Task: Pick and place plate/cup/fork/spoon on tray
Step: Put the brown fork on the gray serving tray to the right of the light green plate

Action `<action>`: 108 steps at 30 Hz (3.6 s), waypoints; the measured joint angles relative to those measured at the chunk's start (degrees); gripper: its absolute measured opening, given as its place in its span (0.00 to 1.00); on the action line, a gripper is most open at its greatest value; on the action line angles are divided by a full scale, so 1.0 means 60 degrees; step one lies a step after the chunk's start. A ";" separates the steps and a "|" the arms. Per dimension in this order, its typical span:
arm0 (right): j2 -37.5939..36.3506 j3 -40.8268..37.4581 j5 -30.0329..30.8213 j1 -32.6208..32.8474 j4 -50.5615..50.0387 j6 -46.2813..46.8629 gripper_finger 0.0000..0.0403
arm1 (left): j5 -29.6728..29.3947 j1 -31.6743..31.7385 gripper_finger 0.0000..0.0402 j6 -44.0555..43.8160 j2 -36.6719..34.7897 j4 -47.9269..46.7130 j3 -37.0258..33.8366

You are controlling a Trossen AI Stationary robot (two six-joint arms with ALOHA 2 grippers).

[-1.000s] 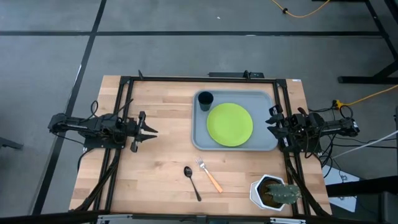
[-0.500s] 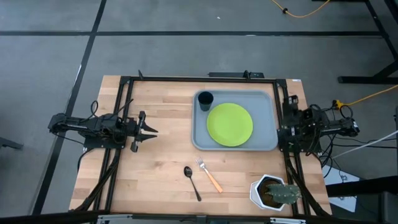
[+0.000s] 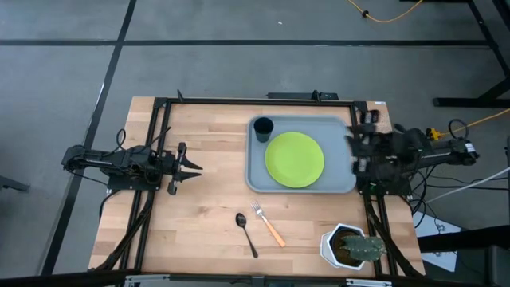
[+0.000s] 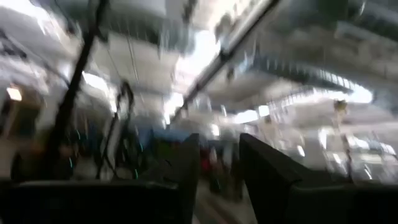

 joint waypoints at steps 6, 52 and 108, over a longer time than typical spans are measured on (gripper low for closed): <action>0.3006 0.2163 0.1879 -0.0009 -0.2299 0.0971 0.30 | 0.0000 0.0000 0.21 -0.0004 0.0000 -0.0002 0.0000; 1.2250 0.7616 -0.4438 -0.1000 -0.8958 1.1935 0.30 | -0.0022 0.0000 0.21 -0.0001 0.0004 -0.0002 -0.0004; 1.5251 1.0233 -0.2866 0.2085 -1.2940 1.4407 0.30 | -0.0029 -0.0003 0.21 0.0000 0.0001 0.0000 -0.0004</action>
